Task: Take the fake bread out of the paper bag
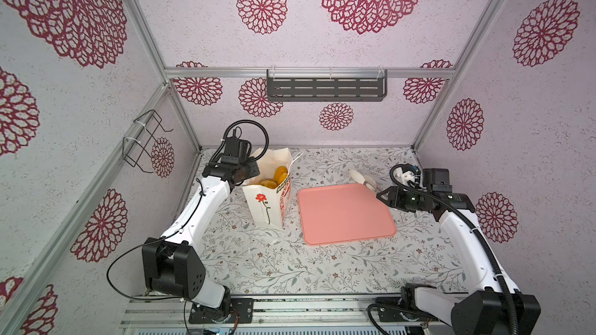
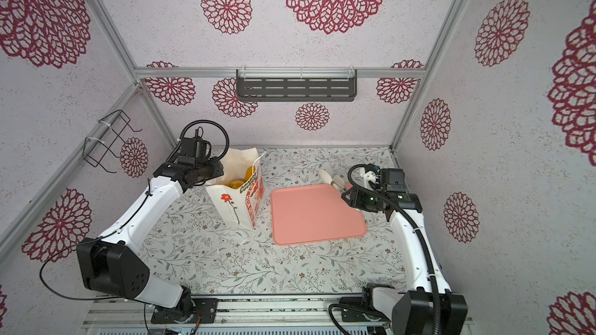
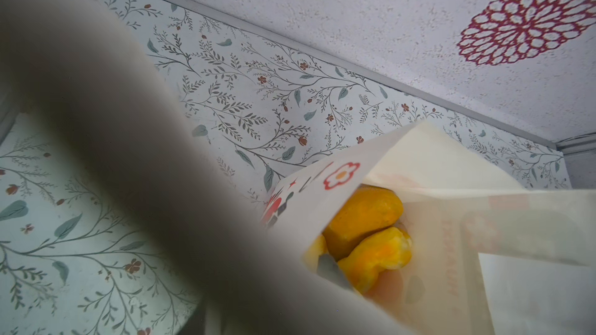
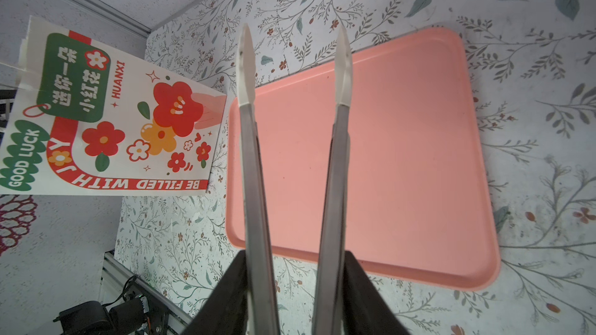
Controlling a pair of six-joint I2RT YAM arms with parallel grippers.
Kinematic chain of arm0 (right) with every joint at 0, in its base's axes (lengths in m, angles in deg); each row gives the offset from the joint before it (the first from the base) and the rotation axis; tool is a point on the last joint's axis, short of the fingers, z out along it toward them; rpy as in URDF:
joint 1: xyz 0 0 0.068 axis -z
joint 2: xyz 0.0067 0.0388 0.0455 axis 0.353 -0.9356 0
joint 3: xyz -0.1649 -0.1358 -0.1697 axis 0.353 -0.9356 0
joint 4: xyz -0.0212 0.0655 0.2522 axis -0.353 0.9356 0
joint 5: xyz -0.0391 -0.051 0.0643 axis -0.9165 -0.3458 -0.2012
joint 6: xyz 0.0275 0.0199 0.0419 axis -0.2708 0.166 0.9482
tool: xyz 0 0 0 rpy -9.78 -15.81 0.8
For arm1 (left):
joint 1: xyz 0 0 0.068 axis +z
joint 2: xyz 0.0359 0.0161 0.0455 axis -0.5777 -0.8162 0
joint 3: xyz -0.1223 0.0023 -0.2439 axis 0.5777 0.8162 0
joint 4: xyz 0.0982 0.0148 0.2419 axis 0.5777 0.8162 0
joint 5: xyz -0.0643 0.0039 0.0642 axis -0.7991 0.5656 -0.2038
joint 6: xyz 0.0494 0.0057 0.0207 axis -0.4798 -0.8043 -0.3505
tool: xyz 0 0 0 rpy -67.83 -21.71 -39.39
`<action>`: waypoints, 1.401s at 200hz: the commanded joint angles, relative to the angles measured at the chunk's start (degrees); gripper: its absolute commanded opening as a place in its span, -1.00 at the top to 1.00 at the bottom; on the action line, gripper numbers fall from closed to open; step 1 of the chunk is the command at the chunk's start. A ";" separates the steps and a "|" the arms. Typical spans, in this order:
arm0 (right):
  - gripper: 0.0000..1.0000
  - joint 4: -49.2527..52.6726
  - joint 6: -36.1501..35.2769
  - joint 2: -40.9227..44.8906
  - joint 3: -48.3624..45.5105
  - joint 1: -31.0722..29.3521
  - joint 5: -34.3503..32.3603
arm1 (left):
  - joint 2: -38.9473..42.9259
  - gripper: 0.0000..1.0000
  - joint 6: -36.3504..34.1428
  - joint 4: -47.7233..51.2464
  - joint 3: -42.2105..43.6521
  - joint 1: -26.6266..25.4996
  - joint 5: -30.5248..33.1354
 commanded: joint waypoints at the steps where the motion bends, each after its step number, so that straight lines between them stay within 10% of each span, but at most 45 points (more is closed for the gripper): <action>1: 0.11 -1.00 -1.00 2.25 1.16 -0.26 -0.24 | -0.94 0.24 -1.78 -2.83 1.27 0.37 -3.47; 64: 0.12 -0.59 -0.09 2.69 2.33 -0.26 -0.36 | 0.66 1.00 -4.99 -1.17 0.54 0.67 -4.44; 187: 0.14 1.31 4.92 1.16 9.93 -11.59 7.38 | 4.97 1.00 -29.24 -9.24 -6.09 2.12 11.35; 280: 0.15 -8.35 19.37 0.99 11.10 -34.83 0.09 | 18.71 1.00 -45.45 -20.31 19.48 -1.25 -0.15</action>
